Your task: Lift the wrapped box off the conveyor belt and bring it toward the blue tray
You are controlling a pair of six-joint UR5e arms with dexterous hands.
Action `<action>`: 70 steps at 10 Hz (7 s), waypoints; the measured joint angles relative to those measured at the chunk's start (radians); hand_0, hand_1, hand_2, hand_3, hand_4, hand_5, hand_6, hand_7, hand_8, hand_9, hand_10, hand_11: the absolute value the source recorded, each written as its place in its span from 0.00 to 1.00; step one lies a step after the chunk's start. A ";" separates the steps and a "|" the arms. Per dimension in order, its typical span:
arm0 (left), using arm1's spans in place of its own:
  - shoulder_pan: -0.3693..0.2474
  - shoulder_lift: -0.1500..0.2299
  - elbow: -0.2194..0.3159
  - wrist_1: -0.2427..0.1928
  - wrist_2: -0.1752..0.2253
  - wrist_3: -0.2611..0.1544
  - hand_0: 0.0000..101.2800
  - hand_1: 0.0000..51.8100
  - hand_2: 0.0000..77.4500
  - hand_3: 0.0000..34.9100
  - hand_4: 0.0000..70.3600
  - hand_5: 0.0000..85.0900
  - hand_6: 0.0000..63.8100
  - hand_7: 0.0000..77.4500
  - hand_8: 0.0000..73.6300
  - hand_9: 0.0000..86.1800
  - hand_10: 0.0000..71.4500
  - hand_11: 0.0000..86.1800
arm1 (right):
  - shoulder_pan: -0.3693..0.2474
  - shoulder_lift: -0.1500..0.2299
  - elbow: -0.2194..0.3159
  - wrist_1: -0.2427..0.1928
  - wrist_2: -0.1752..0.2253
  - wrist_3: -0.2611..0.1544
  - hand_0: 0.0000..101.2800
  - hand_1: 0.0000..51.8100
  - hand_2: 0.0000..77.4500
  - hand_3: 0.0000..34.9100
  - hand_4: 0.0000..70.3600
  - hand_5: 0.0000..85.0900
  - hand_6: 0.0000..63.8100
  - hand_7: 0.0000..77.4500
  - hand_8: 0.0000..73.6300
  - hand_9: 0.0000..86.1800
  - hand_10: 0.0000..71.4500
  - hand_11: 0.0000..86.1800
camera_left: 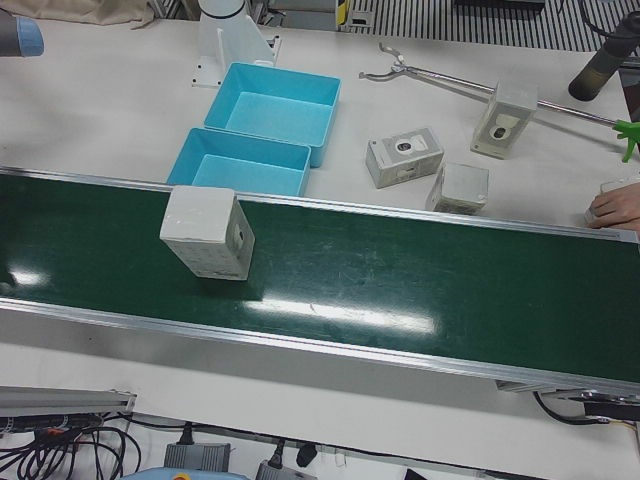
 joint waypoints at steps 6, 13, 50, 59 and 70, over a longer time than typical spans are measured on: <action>0.000 0.000 0.000 0.000 0.000 0.000 0.00 0.00 0.01 0.00 0.00 0.01 0.01 0.01 0.01 0.00 0.01 0.01 | 0.000 0.001 0.000 0.000 0.000 -0.001 0.48 0.32 0.13 0.00 0.15 0.20 0.05 0.05 0.00 0.03 0.00 0.01; 0.000 0.000 0.000 0.000 0.000 0.000 0.00 0.00 0.01 0.00 0.00 0.01 0.01 0.01 0.01 0.00 0.01 0.01 | -0.001 0.001 0.000 0.000 0.000 -0.001 0.48 0.32 0.13 0.00 0.15 0.21 0.05 0.05 0.00 0.03 0.00 0.01; 0.000 0.000 0.000 0.000 0.000 0.000 0.00 0.00 0.01 0.00 0.00 0.01 0.01 0.01 0.01 0.00 0.01 0.01 | -0.003 0.010 -0.044 0.006 -0.005 0.009 0.48 0.34 0.19 0.00 0.11 0.23 0.05 0.05 0.00 0.03 0.00 0.01; 0.000 0.000 0.000 0.000 0.000 0.000 0.00 0.00 0.01 0.00 0.00 0.01 0.01 0.01 0.01 0.00 0.01 0.01 | -0.012 0.067 -0.078 0.000 -0.007 -0.007 0.49 0.37 0.19 0.00 0.15 0.22 0.05 0.05 0.00 0.03 0.00 0.01; 0.000 0.000 0.000 0.000 0.000 0.000 0.00 0.00 0.01 0.00 0.00 0.01 0.01 0.01 0.01 0.01 0.01 0.01 | -0.006 0.339 -0.036 -0.142 -0.218 0.010 0.58 0.35 0.37 0.00 0.31 0.70 0.57 0.42 0.57 0.47 0.47 0.44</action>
